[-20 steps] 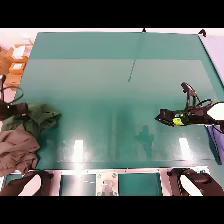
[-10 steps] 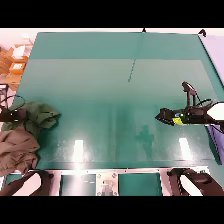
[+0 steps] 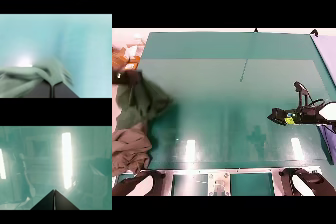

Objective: Fold the shirts.

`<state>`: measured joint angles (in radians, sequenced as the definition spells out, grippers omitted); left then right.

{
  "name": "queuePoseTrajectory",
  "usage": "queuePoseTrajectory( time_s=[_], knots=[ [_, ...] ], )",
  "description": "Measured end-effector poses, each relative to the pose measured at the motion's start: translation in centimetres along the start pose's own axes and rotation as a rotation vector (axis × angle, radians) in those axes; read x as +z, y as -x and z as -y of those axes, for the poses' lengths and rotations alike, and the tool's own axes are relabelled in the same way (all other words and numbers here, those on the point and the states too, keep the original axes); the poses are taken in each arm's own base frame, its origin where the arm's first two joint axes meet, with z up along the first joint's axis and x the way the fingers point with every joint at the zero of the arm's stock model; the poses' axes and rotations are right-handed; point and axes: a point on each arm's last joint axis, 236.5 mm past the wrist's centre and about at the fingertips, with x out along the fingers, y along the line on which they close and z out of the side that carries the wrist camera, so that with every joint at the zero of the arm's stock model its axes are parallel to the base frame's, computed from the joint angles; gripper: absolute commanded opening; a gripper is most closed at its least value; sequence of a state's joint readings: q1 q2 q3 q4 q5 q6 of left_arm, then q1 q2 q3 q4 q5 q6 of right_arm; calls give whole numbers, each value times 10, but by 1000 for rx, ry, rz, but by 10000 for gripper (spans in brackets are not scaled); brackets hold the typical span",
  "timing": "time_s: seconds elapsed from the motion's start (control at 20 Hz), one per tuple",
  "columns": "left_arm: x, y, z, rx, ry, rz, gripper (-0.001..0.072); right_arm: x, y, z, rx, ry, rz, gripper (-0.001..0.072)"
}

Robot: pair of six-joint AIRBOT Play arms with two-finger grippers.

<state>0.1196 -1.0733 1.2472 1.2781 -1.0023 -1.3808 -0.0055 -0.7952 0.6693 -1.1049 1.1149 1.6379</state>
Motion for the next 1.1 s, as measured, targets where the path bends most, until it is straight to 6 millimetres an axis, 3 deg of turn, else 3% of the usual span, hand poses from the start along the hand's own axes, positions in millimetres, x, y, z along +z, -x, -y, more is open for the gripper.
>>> queuePoseTrajectory(
  time_s=[0.05,0.15,0.25,0.4,0.45,0.5,0.55,0.7,0.8,0.95,1.1],
  knots=[
    [14,10,42,-92,-42,29,18,1,1,-1,1,2,4,15],
    [21,25,119,-265,-112,43,18,6,5,-3,5,6,17,15],
    [10,33,185,-415,-167,13,19,13,10,-6,8,8,38,15],
    [-24,17,251,-546,-221,-90,22,22,17,-8,11,8,63,41],
    [-38,4,268,-572,-231,-138,174,24,18,-8,11,8,68,132],
    [-52,-10,282,-593,-232,-183,566,25,19,-8,11,9,72,233],
    [-67,-25,292,-608,-226,-234,713,26,20,-8,10,9,75,291],
    [-95,-59,308,-648,-151,-350,714,28,22,-5,-6,17,81,442],
    [-90,-71,298,-653,-89,-377,714,30,24,1,-35,31,88,443],
    [-69,-74,254,-632,-6,-411,714,36,28,17,-80,19,106,442],
    [-77,-72,195,-571,70,-519,714,53,29,44,-103,-69,114,450]
  ],
)
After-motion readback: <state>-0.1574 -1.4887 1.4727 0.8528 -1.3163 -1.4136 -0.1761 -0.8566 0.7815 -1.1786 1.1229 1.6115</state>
